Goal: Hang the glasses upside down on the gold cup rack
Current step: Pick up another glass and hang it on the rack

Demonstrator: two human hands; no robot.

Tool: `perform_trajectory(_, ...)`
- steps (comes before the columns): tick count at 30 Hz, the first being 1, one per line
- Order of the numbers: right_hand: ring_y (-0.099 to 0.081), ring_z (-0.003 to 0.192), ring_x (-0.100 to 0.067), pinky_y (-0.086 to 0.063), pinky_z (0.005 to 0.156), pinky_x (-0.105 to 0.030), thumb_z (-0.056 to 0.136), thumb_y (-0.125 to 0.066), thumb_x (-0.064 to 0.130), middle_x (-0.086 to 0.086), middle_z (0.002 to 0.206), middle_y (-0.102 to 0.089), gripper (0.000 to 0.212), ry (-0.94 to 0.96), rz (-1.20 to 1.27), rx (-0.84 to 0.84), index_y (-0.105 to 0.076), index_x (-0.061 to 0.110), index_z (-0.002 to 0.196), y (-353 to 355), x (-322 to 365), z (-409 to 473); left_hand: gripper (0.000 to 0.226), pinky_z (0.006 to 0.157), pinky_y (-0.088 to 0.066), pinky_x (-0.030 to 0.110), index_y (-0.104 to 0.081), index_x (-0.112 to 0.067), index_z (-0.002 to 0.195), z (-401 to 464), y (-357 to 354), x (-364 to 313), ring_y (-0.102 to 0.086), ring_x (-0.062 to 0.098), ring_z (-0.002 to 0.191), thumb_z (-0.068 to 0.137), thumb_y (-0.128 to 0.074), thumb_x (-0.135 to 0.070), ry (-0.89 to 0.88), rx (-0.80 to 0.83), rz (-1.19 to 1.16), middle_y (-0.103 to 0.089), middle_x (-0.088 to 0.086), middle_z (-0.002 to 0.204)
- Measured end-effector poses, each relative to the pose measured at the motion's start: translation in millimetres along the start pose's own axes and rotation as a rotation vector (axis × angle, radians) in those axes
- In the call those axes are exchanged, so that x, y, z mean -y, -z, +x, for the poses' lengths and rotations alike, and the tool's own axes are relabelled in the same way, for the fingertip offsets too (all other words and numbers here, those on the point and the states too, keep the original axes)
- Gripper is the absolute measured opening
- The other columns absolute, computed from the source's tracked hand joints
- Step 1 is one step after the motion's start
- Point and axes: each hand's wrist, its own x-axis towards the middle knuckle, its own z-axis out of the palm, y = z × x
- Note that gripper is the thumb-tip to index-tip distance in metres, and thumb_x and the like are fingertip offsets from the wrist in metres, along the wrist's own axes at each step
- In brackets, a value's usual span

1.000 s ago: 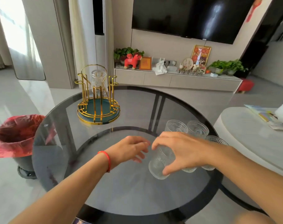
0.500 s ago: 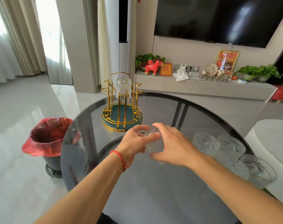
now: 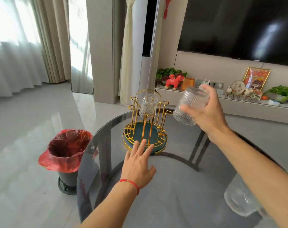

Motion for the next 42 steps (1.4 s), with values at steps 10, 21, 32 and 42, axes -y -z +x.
perform_trajectory(10, -0.064, 0.118, -0.026, -0.060, 0.089, -0.043, 0.061, -0.094, 0.041, -0.004, 0.133, -0.059, 0.094, 0.000, 0.182, 0.100, -0.045, 0.020, 0.138, -119.8, 81.0, 127.5, 0.076, 0.123, -0.008, 0.056, -0.004, -0.034, 0.159, 0.2, -6.5, -1.1, 0.011, 0.026, 0.155, 0.096, -0.046, -0.046, 0.046, 0.036, 0.081, 0.002, -0.005, 0.170)
perform_trajectory(21, -0.053, 0.132, -0.028, -0.049, 0.103, -0.043, 0.067, -0.096, 0.041, -0.007, 0.150, -0.053, 0.100, -0.025, -0.168, 0.381, -0.046, 0.015, 0.149, -174.6, 70.3, 136.9, 0.075, 0.122, 0.002, 0.059, 0.003, -0.037, 0.158, 2.9, -2.3, 0.7, 0.020, 0.023, 0.152, 0.099, -0.042, -0.048, 0.038, 0.094, 0.070, 0.011, -0.007, 0.169)
perform_trajectory(32, -0.060, 0.114, -0.029, -0.055, 0.091, -0.043, 0.070, -0.094, 0.044, -0.011, 0.130, -0.063, 0.083, 0.056, -0.564, 0.544, -0.057, 0.008, 0.135, -172.8, 74.3, 122.6, 0.075, 0.122, 0.000, 0.060, 0.003, -0.038, 0.158, 2.5, -1.8, 0.3, 0.020, 0.022, 0.152, 0.099, -0.043, -0.049, 0.058, 0.110, 0.055, 0.011, -0.007, 0.169)
perform_trajectory(42, -0.063, 0.123, -0.036, -0.057, 0.099, -0.046, 0.074, -0.090, 0.045, -0.018, 0.137, -0.064, 0.086, 0.026, -0.735, 0.650, -0.057, 0.002, 0.141, -178.0, 78.0, 122.7, 0.076, 0.122, 0.000, 0.059, 0.003, -0.039, 0.157, 2.7, -4.9, -0.1, 0.022, 0.018, 0.151, 0.098, -0.043, -0.045, 0.074, 0.085, 0.043, 0.011, -0.009, 0.169)
